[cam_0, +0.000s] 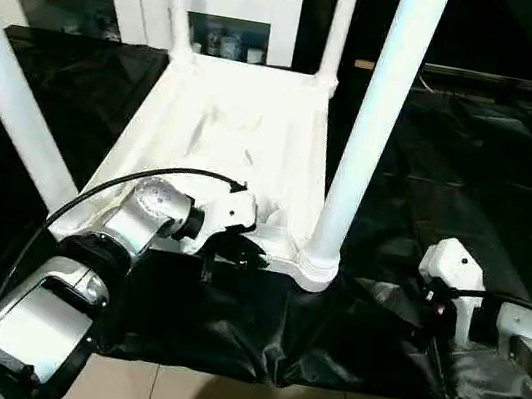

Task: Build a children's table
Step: Rotate table base, then rotate leg to tighten

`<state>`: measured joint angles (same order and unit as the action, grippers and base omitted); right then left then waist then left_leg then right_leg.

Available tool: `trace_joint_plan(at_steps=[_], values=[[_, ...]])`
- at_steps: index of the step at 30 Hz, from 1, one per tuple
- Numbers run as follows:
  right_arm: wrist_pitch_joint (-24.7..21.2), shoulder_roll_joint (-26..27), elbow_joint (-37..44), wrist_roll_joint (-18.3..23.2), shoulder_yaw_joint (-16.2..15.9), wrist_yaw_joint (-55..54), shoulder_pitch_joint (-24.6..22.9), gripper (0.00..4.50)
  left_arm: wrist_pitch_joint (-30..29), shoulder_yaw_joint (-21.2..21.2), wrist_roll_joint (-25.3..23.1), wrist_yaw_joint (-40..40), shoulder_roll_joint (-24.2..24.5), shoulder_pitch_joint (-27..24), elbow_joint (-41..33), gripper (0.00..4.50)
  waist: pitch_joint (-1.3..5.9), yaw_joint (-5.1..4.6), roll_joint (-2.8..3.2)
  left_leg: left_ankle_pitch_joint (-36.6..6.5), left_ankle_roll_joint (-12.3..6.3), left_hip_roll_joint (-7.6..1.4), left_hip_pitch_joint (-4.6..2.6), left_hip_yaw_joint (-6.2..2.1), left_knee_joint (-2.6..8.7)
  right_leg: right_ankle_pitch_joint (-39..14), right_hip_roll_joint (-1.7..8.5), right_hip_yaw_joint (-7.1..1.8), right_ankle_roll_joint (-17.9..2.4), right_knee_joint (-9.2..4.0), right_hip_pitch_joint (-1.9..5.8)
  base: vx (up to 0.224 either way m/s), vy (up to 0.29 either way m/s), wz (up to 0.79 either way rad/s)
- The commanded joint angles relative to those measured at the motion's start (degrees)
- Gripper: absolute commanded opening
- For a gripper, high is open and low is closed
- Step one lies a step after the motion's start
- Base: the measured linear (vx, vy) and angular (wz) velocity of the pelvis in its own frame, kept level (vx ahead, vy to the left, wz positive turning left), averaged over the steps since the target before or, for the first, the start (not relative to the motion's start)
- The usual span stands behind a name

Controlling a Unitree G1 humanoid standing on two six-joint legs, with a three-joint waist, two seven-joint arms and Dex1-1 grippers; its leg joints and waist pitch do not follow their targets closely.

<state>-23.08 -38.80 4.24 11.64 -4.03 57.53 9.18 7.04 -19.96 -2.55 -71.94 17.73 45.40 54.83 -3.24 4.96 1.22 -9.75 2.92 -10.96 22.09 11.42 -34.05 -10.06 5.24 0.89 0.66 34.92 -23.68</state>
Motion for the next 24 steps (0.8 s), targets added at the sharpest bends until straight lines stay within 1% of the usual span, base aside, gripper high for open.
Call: trace_joint_plan(at_steps=[1, 2, 4, 5, 6, 7, 8, 9, 10, 11, 12, 13, 14, 15, 16, 17, 18, 19, 21, 22, 23, 24], values=[[0.23, 0.13, 0.33, 0.68, -0.48, -0.24, 0.90, 4.50, -2.04, 1.45, 1.10, -0.39, 0.43, 0.01, 0.61, 0.05, 4.00, 0.44, -0.42, -14.70, -1.95, -1.72, -1.03, -1.00, 3.96, -10.85, 2.27, -0.92, -13.52, -4.22, 2.83, 0.000, 0.000, 0.00], [0.65, 1.59, -0.32, 1.30, -0.82, -0.26, 1.49, 4.50, -5.93, 2.99, 3.99, -2.92, 0.02, -0.88, -1.73, 0.05, 3.99, 0.39, -0.43, -14.50, -2.06, -1.69, -1.03, -0.92, 3.94, -10.16, 2.31, -0.93, -14.06, -4.08, 2.85, 0.000, 0.000, 0.00], [1.44, 2.99, -1.32, 1.16, -1.37, -0.75, 2.33, 4.50, -9.45, 4.25, 6.25, -3.51, -0.54, -1.98, -4.17, 0.05, 3.98, 0.25, -0.51, -14.16, -2.22, -1.65, -0.89, -0.97, 3.92, -10.53, 2.37, -0.87, -14.35, -4.11, 2.91, 0.000, 0.000, 0.00], [1.97, 3.63, -2.03, 0.80, -1.63, -1.24, 2.85, 4.50, -10.44, 4.46, 6.62, -3.16, -0.81, -2.59, -5.23, 0.05, 4.00, 0.23, -0.67, -14.12, -2.24, -1.70, -0.96, -0.91, 3.86, -10.63, 2.41, -0.89, -14.46, -4.07, 2.87, 0.000, 0.000, 0.00], [2.88, 4.52, -3.16, 0.05, -1.99, -2.18, 3.63, 4.50, -11.54, 4.37, 6.54, -2.26, -1.09, -3.47, -6.55, 0.05, 3.91, 0.18, -0.58, -13.89, -2.42, -1.68, -0.94, -0.92, 3.87, -11.13, 2.41, -0.92, -14.54, -4.16, 2.79, 0.000, 0.000, 0.00], [3.79, 5.37, -4.38, -0.84, -2.36, -3.26, 4.49, 4.50, -12.17, 3.99, 5.96, -1.07, -1.29, -4.25, -7.61, 0.05, 3.89, 0.04, -0.63, -13.69, -2.46, -1.76, -0.88, -0.95, 3.91, -11.72, 2.49, -0.92, -14.57, -4.14, 2.72, 0.000, 0.000, 0.00], [4.39, 5.89, -5.17, -1.44, -2.60, -3.94, 5.04, 4.50, -12.54, 3.77, 5.45, -0.32, -1.42, -4.72, -8.22, 0.05, 3.92, 0.13, -0.53, -13.92, -2.45, -1.62, -1.11, -0.80, 3.79, -13.19, 2.32, -0.96, -13.89, -4.40, 2.60, 0.000, 0.000, 0.00], [4.39, 5.89, -5.17, -1.44, -2.60, -3.94, 5.04, 4.50, -12.54, 3.77, 5.45, -0.32, -1.42, -4.72, -8.22, 0.05, 3.88, 0.10, -0.52, -14.02, -2.50, -1.63, -1.12, -0.81, 3.80, -13.76, 2.36, -1.00, -13.73, -4.43, 2.56, 0.000, 0.000, 0.00], [5.53, 7.95, -8.65, -2.91, -3.60, -5.36, 7.48, 4.50, -12.18, 3.13, 3.92, 2.02, -2.02, -6.14, -9.75, 0.05, 3.92, 0.18, -0.65, -13.73, -2.50, -1.58, -1.00, -0.81, 3.82, -14.51, 2.34, -1.00, -13.12, -4.46, 2.69, 0.000, 0.000, 0.00], [5.58, 8.02, -8.76, -2.96, -3.64, -5.40, 7.56, 4.50, -12.15, 3.12, 3.88, 2.08, -2.04, -6.19, -9.81, 0.05, 3.85, -0.07, -0.65, -13.57, -2.42, -1.57, -0.72, -0.94, 3.89, -14.85, 2.47, -0.91, -13.12, -4.36, 2.77, 0.000, 0.000, 0.00], [6.13, 8.94, -10.37, -3.59, -4.20, -5.77, 8.73, 4.50, -11.83, 3.20, 3.52, 3.00, -2.44, -6.77, -10.49, 0.05, 3.87, -0.13, -0.45, -14.01, -2.15, -1.48, -0.83, -0.88, 3.90, -16.60, 2.31, -0.88, -12.11, -4.63, 2.60, 0.000, 0.000, 0.00], [6.81, 9.54, -11.83, -4.22, -4.97, -5.73, 9.77, 4.50, -12.05, 3.66, 3.57, 3.88, -2.77, -7.14, -11.40, 0.05, 3.86, -0.28, -0.66, -14.24, -2.21, -1.46, -0.87, -0.91, 3.87, -17.65, 2.37, -0.92, -11.70, -4.67, 2.59, 0.000, 0.000, 0.00], [6.98, 9.62, -12.14, -4.37, -5.15, -5.67, 9.96, 4.50, -12.25, 3.77, 3.59, 4.05, -2.79, -7.22, -11.70, 0.05, 3.90, -0.31, -0.51, -13.97, -2.20, -1.49, -0.92, -0.87, 3.88, -17.70, 2.31, -0.97, -11.41, -4.74, 2.48, 0.000, 0.000, 0.00], [7.24, 9.76, -12.65, -4.53, -5.51, -5.38, 10.29, 4.50, -12.39, 3.94, 3.61, 4.39, -2.85, -7.29, -12.02, 0.05, 3.90, -0.32, -0.48, -14.00, -2.18, -1.53, -0.97, -0.87, 3.91, -17.48, 2.25, -0.97, -11.38, -4.72, 2.47, 0.000, 0.000, 0.00], [7.84, 10.13, -14.00, -4.70, -6.57, -4.07, 11.14, 4.50, -12.20, 4.34, 3.58, 5.42, -3.02, -7.26, -12.36, 0.05, 4.01, -0.33, -0.46, -13.60, -2.36, -1.47, -0.87, -0.90, 3.85, -16.58, 2.23, -0.95, -11.45, -4.61, 2.57, 0.000, 0.000, 0.00], [7.84, 10.13, -14.00, -4.70, -6.57, -4.07, 11.14, 4.50, -12.20, 4.34, 3.58, 5.42, -3.02, -7.26, -12.36, 0.05, 3.98, -0.38, -0.47, -13.59, -2.45, -1.43, -0.74, -0.88, 3.88, -16.34, 2.19, -0.92, -11.45, -4.60, 2.60, 0.000, 0.000, 0.00], [8.45, 10.44, -15.05, -4.85, -7.11, -3.61, 11.70, 4.50, -12.26, 4.49, 3.82, 5.37, -3.04, -7.39, -12.90, 0.05, 3.99, -0.33, -0.77, -13.50, -2.62, -1.43, -0.84, -0.79, 3.84, -16.18, 2.12, -0.93, -11.29, -4.69, 2.54, 0.000, 0.000, 0.00], [8.91, 10.75, -16.02, -4.84, -7.57, -3.13, 12.22, 4.50, -12.54, 4.69, 4.12, 5.36, -3.04, -7.55, -13.51, 0.05, 4.05, -0.29, -0.54, -12.82, -2.81, -1.47, -0.72, -0.89, 3.88, -15.15, 2.20, -0.93, -11.58, -4.46, 2.62, 0.000, 0.000, 0.00], [9.29, 10.94, -16.72, -4.90, -7.99, -2.73, 12.60, 4.50, -13.02, 4.90, 4.50, 5.16, -3.04, -7.65, -13.96, 0.05, 4.13, -0.34, -0.51, -12.63, -3.11, -1.46, -0.79, -0.79, 3.74, -14.05, 2.14, -0.91, -12.08, -4.37, 2.55, 0.000, 0.000, 0.00], [10.18, 11.52, -18.46, -5.37, -8.53, -2.59, 13.44, 4.50, -13.46, 5.07, 4.79, 5.08, -2.92, -7.86, -14.73, 0.05, 4.09, -0.29, -0.60, -12.45, -3.33, -1.44, -0.72, -0.77, 3.75, -13.90, 2.10, -0.90, -12.05, -4.39, 2.59, 0.000, 0.000, 0.00], [10.59, 11.84, -19.37, -5.63, -8.72, -2.67, 13.88, 4.50, -13.47, 5.14, 4.89, 5.06, -2.87, -7.92, -14.97, 0.05, 4.13, -0.45, -0.64, -12.46, -3.27, -1.40, -0.64, -0.82, 3.76, -14.28, 2.21, -0.82, -12.25, -4.29, 2.55, 0.000, 0.000, 0.00], [11.09, 12.29, -20.57, -5.96, -8.86, -2.86, 14.45, 4.50, -13.37, 5.33, 5.16, 4.91, -2.88, -8.02, -15.22, 0.05, 4.15, -0.44, -0.63, -12.46, -3.27, -1.38, -0.72, -0.75, 3.70, -14.41, 2.18, -0.85, -12.20, -4.43, 2.55, 0.000, 0.000, 0.00]])
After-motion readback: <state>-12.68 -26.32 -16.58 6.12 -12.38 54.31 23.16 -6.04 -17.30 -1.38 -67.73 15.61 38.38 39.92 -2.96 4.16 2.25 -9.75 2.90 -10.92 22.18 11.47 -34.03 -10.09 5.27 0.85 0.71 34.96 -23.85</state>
